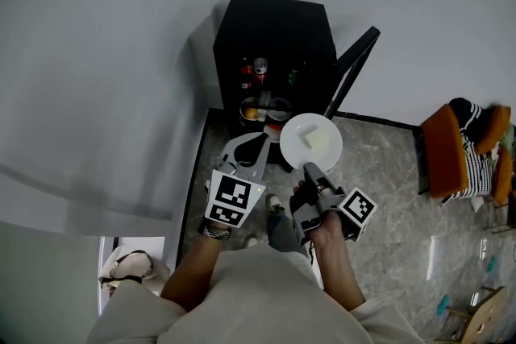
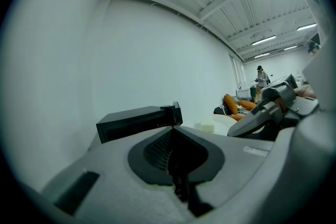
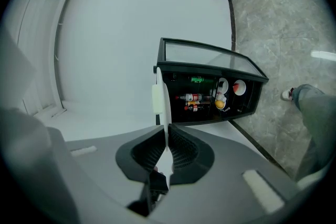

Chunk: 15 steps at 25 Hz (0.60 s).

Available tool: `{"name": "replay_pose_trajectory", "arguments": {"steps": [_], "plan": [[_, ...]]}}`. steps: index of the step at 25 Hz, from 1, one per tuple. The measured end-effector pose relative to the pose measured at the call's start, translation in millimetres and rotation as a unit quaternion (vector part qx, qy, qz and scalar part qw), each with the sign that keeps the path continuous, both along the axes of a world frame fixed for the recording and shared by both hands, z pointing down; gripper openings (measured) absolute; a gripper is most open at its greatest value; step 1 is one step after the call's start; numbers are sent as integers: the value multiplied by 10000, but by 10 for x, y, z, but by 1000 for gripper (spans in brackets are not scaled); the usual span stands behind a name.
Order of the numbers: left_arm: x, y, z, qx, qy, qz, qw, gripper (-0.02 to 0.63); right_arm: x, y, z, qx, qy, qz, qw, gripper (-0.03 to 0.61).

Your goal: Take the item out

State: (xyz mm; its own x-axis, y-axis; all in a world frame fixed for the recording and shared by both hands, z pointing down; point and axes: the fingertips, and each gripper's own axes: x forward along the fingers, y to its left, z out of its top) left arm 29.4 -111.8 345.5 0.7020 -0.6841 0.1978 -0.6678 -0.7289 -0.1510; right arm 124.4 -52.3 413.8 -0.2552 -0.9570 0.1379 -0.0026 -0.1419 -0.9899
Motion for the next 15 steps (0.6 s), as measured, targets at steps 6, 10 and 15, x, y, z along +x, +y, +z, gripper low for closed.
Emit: {"name": "replay_pose_trajectory", "arguments": {"steps": [6,10,15], "plan": [[26,16,14,-29,-4,-26,10000,6,5,9,23,-39,-1,-50,10000,20],[54,35,13,-38,-38,-20,10000,6,-5,11,33,-66,-11,-94,9999,18],[95,39,25,-53,-63,5,10000,6,-6,-3,58,-114,-8,-142,9998,19]]}}
